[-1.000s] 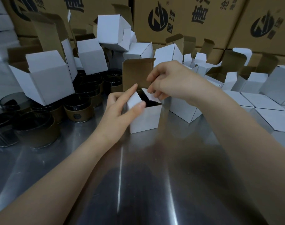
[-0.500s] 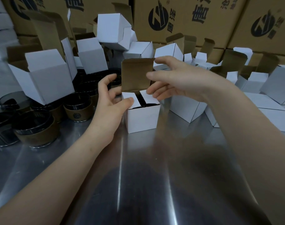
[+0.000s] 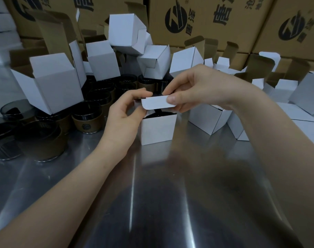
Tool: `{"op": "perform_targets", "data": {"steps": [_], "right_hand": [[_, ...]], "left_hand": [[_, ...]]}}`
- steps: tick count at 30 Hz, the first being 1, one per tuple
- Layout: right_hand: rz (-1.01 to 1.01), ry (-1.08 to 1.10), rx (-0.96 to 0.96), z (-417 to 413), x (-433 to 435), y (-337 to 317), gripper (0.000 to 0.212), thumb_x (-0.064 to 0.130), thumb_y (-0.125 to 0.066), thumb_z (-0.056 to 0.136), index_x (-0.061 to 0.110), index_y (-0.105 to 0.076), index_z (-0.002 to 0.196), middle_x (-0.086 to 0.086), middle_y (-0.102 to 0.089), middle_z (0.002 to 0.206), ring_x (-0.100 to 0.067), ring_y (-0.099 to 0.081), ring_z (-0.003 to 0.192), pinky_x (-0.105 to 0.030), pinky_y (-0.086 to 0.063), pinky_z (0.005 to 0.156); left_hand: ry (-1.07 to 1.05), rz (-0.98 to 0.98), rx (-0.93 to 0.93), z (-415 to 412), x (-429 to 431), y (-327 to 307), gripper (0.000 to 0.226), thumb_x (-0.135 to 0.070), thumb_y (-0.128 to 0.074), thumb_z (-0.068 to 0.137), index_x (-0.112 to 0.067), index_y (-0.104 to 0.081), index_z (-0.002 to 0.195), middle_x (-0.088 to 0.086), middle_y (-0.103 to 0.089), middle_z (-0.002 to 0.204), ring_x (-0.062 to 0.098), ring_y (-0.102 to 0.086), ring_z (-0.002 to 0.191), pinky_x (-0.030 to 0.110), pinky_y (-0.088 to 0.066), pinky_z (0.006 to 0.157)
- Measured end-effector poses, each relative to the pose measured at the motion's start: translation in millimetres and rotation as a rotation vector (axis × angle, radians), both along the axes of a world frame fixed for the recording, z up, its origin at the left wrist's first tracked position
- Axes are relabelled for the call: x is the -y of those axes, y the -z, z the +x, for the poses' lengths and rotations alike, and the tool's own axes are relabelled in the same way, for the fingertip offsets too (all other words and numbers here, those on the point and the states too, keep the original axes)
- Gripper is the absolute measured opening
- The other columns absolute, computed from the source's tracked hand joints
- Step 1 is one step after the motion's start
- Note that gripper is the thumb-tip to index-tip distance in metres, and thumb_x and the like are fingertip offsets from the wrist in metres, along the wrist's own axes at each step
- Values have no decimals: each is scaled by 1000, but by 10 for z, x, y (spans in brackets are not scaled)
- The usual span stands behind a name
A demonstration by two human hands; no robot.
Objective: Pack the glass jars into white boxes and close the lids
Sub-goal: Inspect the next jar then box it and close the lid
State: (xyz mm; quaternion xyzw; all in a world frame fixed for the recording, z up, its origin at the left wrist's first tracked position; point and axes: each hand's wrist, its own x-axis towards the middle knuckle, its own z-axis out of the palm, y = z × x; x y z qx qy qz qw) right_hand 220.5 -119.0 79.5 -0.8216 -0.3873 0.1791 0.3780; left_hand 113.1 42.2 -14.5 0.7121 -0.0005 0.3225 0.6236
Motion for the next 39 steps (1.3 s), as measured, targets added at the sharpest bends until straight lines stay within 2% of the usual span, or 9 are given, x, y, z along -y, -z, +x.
{"op": "perform_targets", "data": {"steps": [3,6,8,10,12,17,30,36,39], "right_hand": [[-31,-13,84,-20,-8,-6,13,17,-73,87,16,-73,100,-7,-76,85,-19,-74,80,-30,-62,75],[-62,-11,174,-28,-22,-10,13,18,-74,86,17,-74,98,-1,-76,79,-14,-73,74,-26,-61,71],[-90,-10,238,-36,-37,-9,12,19,-76,84,19,-74,97,1,-75,77,-12,-73,70,-25,-61,69],[-116,-11,280,-40,-50,0,15,19,-78,82,19,-74,97,-1,-75,75,-13,-72,67,-26,-61,67],[-140,-9,317,-41,-64,12,19,19,-80,81,17,-74,98,-2,-75,74,-14,-72,65,-27,-61,65],[-148,-8,374,-32,-71,24,17,19,-77,83,17,-74,100,-1,-75,75,-13,-71,64,-27,-61,65],[-186,1,402,-24,-92,51,21,21,-79,81,16,-74,101,0,-73,74,-11,-71,62,-28,-61,63],[-196,-3,404,-27,-97,54,19,21,-79,82,18,-73,99,1,-73,73,-11,-71,62,-28,-61,64],[-203,-3,401,-30,-92,51,18,21,-78,82,18,-73,100,1,-73,74,-11,-71,63,-30,-62,65]], "left_hand": [[86,-75,-18,-6,-19,7,36,2,-45,88,-21,-67,104,1,-65,115,18,-58,116,40,-44,104],[162,-70,-34,-28,-46,2,37,-11,-46,77,-20,-68,105,6,-62,120,23,-54,120,43,-41,104],[154,-15,-28,-49,-32,7,27,-21,-54,80,-23,-68,104,8,-59,124,19,-53,121,37,-42,103],[121,64,-23,-62,-16,23,21,-26,-60,82,-27,-68,101,5,-58,125,12,-53,121,24,-41,100],[92,126,-13,-63,-20,33,19,-21,-61,85,-28,-66,101,5,-57,125,9,-51,123,18,-40,99],[52,218,-11,-54,-40,19,27,-4,-59,94,-28,-63,106,5,-58,124,12,-51,123,17,-39,102],[52,239,-41,-79,-37,-8,25,-4,-61,92,-27,-65,102,5,-56,127,5,-49,122,14,-38,101],[61,224,-50,-74,-56,3,26,-6,-63,91,-30,-66,98,0,-57,127,2,-50,122,23,-40,105],[70,233,-58,-73,-83,11,27,-7,-65,90,-32,-66,100,-1,-57,128,1,-49,123,22,-41,104]]}}
